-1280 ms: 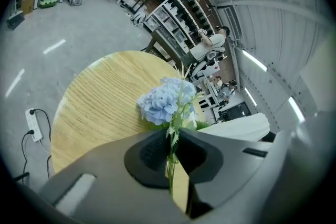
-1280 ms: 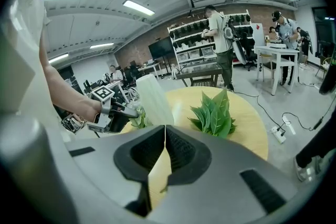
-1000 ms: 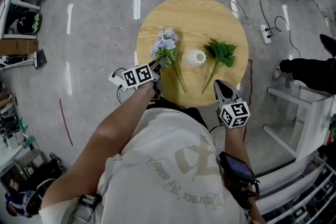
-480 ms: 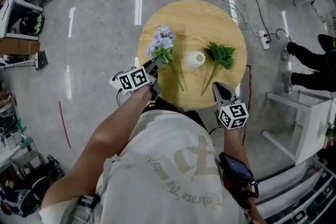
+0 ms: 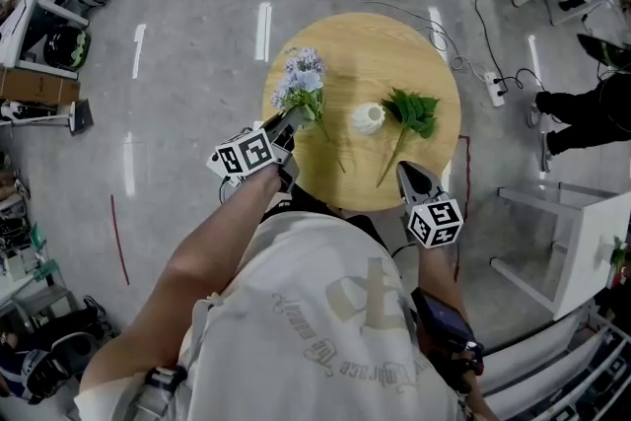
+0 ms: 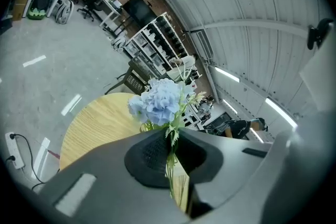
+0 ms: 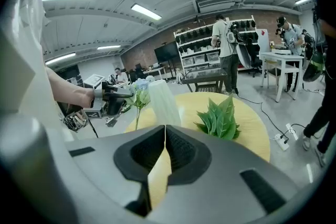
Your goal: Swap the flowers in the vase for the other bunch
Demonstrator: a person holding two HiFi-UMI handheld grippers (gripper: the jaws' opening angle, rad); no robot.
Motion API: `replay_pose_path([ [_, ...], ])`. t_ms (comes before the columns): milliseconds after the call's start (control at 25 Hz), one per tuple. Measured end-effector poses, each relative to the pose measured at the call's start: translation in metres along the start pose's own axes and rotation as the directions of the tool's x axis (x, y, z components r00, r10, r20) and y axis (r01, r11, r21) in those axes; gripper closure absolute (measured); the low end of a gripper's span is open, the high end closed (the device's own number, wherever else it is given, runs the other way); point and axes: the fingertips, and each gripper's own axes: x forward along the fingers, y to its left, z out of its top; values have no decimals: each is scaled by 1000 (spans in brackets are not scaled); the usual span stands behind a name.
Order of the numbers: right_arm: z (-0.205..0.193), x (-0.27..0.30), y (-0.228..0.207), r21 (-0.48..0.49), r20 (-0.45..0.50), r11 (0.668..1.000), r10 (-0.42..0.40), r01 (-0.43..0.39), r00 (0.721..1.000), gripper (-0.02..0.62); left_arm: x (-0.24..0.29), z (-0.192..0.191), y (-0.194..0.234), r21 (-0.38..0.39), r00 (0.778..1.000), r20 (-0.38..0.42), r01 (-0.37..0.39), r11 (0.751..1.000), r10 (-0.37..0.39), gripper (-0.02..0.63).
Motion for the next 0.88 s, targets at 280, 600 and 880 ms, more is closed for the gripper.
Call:
replay_pose_path([
  [280, -1, -4, 4, -5, 8, 1000, 3, -3, 1000, 586, -7, 26, -40, 111, 995, 40, 86, 990, -91, 591],
  [600, -2, -11, 9, -11, 12, 1000, 0, 0, 1000, 586, -15, 53, -86, 215, 980, 75, 167, 962, -187, 591],
  [880, -2, -14, 9, -12, 23, 1000, -8, 8, 1000, 586, -19, 72, -123, 282, 959, 86, 235, 930, -269, 591],
])
